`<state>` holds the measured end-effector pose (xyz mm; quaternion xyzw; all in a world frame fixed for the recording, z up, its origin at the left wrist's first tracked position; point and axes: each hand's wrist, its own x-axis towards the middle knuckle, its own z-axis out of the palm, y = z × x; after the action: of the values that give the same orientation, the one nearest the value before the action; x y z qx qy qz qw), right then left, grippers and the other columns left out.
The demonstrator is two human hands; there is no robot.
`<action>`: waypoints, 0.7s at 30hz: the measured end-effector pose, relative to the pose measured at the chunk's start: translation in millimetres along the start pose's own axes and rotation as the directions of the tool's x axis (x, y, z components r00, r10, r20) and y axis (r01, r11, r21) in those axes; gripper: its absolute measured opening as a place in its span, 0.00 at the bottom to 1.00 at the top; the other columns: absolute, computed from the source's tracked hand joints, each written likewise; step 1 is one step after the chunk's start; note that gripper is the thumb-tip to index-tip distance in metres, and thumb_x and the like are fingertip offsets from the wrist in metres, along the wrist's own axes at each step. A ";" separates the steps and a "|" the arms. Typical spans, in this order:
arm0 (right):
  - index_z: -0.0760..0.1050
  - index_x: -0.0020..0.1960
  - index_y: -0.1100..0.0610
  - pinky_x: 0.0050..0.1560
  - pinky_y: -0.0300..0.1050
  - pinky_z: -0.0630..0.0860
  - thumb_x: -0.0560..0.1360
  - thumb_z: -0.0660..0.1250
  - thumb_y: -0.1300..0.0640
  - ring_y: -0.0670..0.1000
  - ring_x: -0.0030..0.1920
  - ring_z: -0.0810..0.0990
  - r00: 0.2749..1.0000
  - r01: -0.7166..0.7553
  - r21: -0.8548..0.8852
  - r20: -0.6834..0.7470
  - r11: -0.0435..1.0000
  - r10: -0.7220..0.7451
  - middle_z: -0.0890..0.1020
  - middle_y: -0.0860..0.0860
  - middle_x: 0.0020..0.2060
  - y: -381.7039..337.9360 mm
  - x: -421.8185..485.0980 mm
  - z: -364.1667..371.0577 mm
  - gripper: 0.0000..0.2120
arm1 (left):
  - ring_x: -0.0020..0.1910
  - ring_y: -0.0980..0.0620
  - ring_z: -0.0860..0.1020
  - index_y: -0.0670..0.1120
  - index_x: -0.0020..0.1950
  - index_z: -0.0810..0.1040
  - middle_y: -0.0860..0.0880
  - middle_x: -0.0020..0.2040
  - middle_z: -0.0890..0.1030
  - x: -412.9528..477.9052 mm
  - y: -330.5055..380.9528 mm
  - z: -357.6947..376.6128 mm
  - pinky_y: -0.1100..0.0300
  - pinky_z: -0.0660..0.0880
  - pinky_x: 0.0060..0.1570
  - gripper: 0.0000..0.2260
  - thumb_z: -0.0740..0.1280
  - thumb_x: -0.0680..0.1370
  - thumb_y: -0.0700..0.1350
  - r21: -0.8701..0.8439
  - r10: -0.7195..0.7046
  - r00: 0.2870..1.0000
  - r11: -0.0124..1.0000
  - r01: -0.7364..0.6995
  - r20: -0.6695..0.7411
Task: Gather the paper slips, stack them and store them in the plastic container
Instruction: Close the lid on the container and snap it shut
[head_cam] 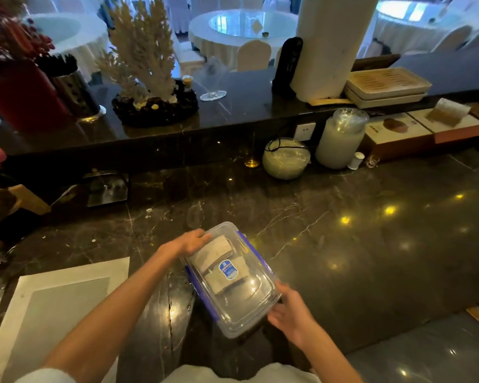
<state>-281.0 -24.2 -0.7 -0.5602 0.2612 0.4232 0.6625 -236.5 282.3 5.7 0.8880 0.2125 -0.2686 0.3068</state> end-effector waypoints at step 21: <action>0.64 0.75 0.52 0.68 0.56 0.70 0.80 0.64 0.52 0.53 0.69 0.72 0.839 0.474 -0.741 0.215 0.477 -0.500 0.72 0.54 0.71 -51.4 16.5 16.0 0.25 | 0.78 0.51 0.55 0.58 0.79 0.56 0.54 0.80 0.57 -118.4 -66.2 130.6 0.50 0.55 0.75 0.25 0.56 0.82 0.55 -0.275 -0.123 0.859 0.961 -0.021 -0.496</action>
<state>-230.9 -5.2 16.4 -0.8439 -0.1045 0.2787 0.4464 -408.3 218.9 -38.1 0.8708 0.3443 -0.0013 0.3509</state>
